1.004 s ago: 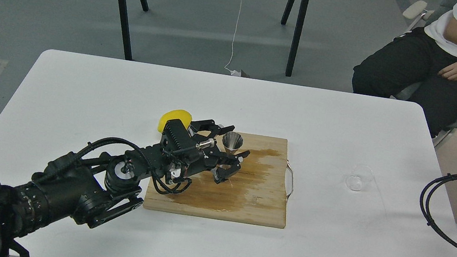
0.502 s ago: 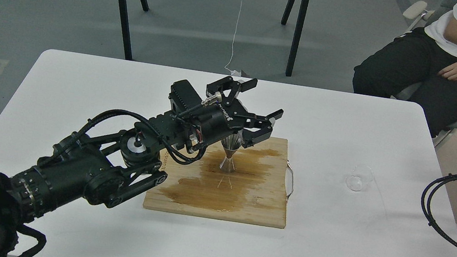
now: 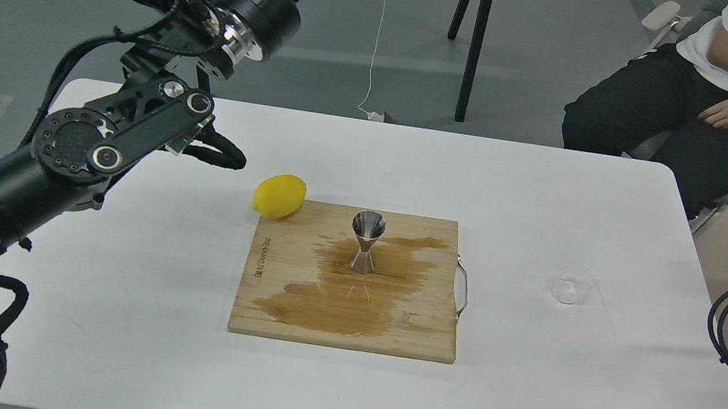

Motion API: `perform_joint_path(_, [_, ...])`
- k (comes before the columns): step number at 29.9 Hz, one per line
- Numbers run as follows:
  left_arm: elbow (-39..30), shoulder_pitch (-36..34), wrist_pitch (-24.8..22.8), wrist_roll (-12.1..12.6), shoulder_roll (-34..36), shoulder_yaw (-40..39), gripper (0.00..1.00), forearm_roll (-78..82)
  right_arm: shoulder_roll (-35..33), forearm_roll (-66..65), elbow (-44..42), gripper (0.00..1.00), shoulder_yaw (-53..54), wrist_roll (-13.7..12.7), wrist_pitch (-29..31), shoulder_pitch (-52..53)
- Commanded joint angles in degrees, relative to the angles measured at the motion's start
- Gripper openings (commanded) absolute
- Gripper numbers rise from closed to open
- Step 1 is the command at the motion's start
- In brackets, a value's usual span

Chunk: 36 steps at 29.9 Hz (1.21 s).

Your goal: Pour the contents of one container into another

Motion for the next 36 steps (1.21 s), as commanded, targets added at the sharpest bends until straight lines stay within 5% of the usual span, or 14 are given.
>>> perform_joint_path(1, [0.2,1.4,-0.4,-6.2,2.7,-2.1,0.99,-18.1,0.5,1.8,2.3,1.0,0.3,-0.1,0.0,-3.8])
perform_joint_path(10, [3.2,10.4,-15.2,-7.0,4.5,-10.8,1.0,-46.7,-0.1,9.5,16.7,1.0,0.7,-3.5,0.0,-14.7])
perform_joint_path(20, [3.1,17.7,-17.3,-6.5,3.4,-17.3,1.0,-50.9,0.9,15.4,43.4,1.0,3.1,-3.0,0.0,-36.6])
perform_joint_path(28, [3.2,17.5,-17.2,-6.5,4.3,-17.3,1.0,-50.9,2.9,24.2,45.8,1.0,-0.3,-3.6,0.0,-43.9])
perform_joint_path(36, [3.2,17.4,-16.9,-6.6,4.9,-17.3,1.0,-50.8,8.8,24.2,45.8,1.0,-4.6,-3.5,-11.9,-41.7])
